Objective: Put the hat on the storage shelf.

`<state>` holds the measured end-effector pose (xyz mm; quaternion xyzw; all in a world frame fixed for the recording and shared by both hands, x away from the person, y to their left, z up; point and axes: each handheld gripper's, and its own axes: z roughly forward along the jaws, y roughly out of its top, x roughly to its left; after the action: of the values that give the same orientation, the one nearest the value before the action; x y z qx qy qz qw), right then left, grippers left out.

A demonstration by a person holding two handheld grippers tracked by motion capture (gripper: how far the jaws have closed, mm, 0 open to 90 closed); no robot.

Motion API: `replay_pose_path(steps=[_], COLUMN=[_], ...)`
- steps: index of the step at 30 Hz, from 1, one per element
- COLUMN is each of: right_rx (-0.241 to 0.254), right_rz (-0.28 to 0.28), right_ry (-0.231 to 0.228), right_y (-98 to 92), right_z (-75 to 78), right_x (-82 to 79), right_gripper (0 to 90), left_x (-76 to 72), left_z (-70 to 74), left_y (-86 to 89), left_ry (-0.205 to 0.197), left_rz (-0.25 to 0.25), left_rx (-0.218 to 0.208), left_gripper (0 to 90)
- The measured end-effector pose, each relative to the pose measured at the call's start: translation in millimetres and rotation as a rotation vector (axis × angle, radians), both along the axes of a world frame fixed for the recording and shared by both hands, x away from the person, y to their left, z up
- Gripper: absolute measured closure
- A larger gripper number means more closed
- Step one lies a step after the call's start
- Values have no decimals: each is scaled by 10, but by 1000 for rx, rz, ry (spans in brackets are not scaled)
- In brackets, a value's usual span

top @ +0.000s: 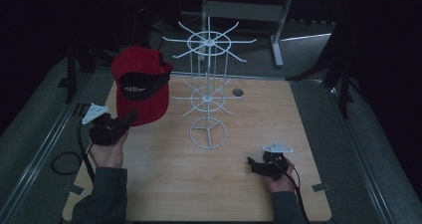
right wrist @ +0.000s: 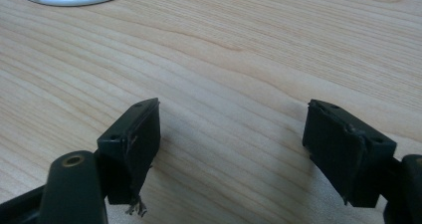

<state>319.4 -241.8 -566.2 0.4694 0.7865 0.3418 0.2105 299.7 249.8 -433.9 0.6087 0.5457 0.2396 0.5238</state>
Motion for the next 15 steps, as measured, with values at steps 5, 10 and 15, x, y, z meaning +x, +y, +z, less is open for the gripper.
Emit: replay_pose_path(steps=[5,10,15], right_rx=[1,0,0], right_rz=[0,1,0], right_ry=[0,-1,-1], right_y=[1,0,0], right_z=[0,0,0], right_x=[0,0,0], right_gripper=[227,227,227], left_x=[-9,-11,-11], left_z=[39,86,131], left_y=[4,6,4], left_ry=[-14,-28,-41], left_rz=[0,1,3], left_rx=[3,5,6], left_gripper=[855,854,854])
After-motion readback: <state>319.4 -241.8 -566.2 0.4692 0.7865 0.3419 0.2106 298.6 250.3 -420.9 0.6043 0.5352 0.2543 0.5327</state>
